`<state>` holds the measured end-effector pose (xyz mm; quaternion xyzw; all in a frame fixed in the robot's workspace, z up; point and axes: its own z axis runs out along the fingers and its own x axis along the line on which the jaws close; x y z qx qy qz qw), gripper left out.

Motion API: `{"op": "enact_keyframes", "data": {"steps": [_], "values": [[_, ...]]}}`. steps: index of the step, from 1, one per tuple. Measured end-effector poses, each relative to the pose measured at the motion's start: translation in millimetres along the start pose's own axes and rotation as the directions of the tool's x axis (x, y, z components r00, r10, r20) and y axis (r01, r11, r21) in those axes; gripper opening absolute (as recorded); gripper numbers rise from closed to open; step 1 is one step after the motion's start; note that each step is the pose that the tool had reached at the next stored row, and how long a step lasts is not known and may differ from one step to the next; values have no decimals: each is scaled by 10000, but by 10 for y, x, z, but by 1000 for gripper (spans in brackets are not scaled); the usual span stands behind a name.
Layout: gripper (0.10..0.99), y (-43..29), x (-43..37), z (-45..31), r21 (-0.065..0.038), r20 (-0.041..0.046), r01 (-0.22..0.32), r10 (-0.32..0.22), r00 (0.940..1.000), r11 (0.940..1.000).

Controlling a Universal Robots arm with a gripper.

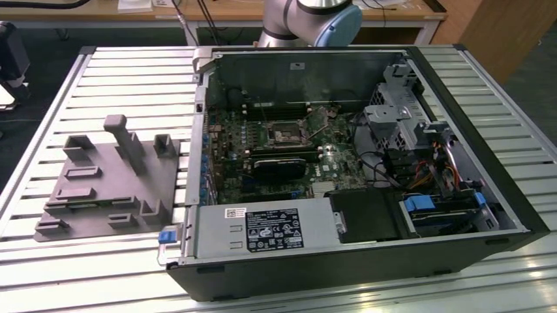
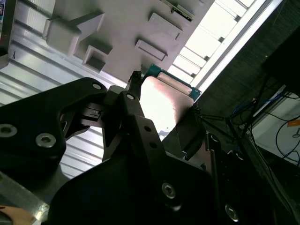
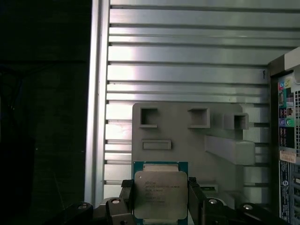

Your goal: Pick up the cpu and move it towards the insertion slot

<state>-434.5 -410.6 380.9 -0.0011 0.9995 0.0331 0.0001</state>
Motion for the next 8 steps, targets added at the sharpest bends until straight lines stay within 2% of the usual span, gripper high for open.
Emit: {"op": "enact_keyframes", "data": {"steps": [8], "values": [[545,7,0,-57,0,1,-19,19,10000,10000]]}}
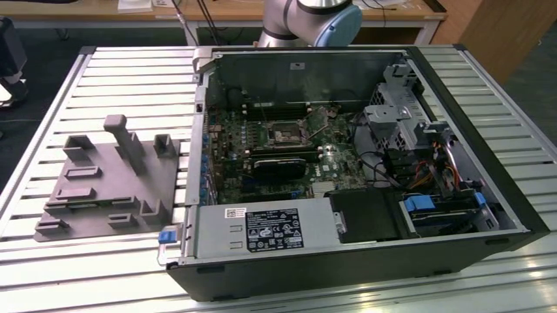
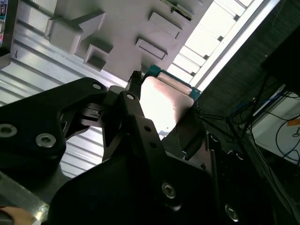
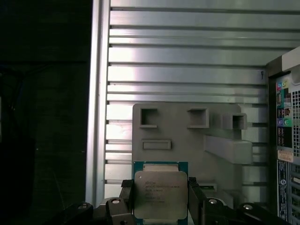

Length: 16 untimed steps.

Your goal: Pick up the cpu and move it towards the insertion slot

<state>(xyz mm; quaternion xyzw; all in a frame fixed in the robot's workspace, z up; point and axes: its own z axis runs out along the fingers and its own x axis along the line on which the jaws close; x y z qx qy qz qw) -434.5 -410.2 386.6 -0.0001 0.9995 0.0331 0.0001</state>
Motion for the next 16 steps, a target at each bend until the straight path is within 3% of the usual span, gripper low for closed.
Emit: {"op": "enact_keyframes", "data": {"steps": [16], "values": [[545,27,0,-169,-1,3,-35,35,10000,10000]]}}
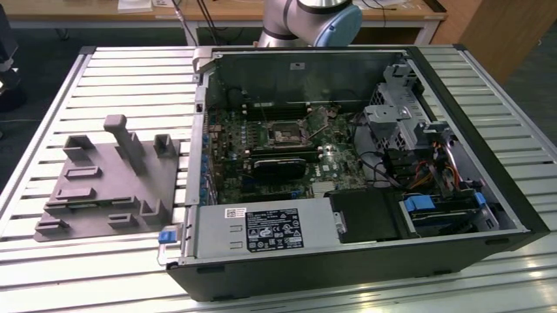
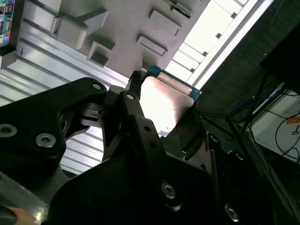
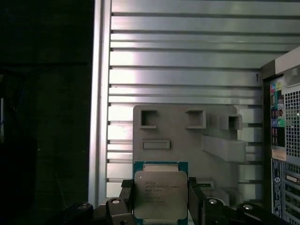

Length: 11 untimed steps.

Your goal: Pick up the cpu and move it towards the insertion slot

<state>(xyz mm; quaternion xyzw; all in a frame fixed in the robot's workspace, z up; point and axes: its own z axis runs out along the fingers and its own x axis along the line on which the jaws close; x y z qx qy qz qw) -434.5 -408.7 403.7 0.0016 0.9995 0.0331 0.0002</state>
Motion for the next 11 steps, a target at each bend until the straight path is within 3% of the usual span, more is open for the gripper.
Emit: {"op": "enact_keyframes", "data": {"steps": [11], "values": [[545,9,-12,-44,1,0,-24,24,10000,10000]]}}
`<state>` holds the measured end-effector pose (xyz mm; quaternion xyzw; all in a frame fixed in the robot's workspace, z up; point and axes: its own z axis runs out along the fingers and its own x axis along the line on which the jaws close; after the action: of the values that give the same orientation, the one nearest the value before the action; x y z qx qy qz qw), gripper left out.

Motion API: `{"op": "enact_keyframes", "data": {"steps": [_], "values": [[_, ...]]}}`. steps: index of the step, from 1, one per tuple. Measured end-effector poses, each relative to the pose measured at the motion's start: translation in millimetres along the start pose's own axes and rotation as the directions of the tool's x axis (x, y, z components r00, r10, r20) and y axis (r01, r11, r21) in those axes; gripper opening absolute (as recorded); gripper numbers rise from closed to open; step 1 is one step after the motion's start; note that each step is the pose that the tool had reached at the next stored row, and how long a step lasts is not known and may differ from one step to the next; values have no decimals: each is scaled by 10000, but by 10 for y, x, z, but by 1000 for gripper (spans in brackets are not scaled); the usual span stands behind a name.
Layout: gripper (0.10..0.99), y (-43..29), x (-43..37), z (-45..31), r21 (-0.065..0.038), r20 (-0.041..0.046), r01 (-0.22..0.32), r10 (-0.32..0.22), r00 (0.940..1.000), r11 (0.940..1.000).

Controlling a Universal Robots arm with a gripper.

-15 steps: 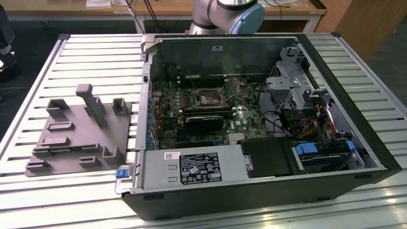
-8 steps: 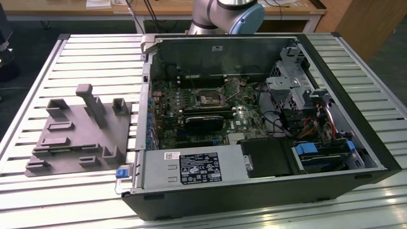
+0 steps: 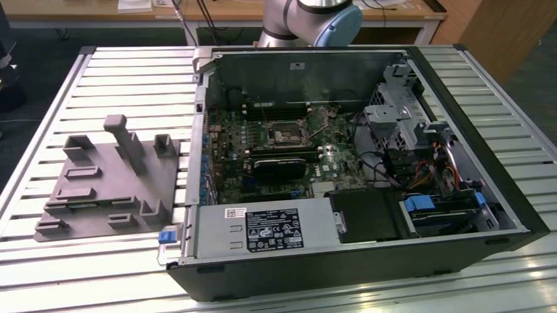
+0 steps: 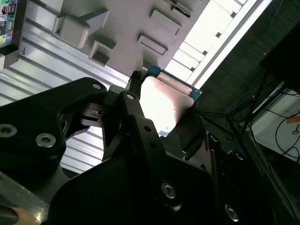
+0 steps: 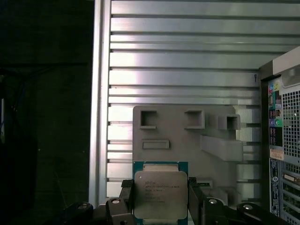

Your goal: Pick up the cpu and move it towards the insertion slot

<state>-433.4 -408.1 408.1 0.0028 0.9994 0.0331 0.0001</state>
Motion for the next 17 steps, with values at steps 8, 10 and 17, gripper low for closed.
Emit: {"op": "enact_keyframes", "data": {"steps": [8,10,17], "values": [[545,5,-66,1,0,1,-1,1,10000,10000],[545,7,-82,2,-1,1,-1,1,10000,10000],[545,14,-149,2,-1,2,-1,1,10000,10000]]}}
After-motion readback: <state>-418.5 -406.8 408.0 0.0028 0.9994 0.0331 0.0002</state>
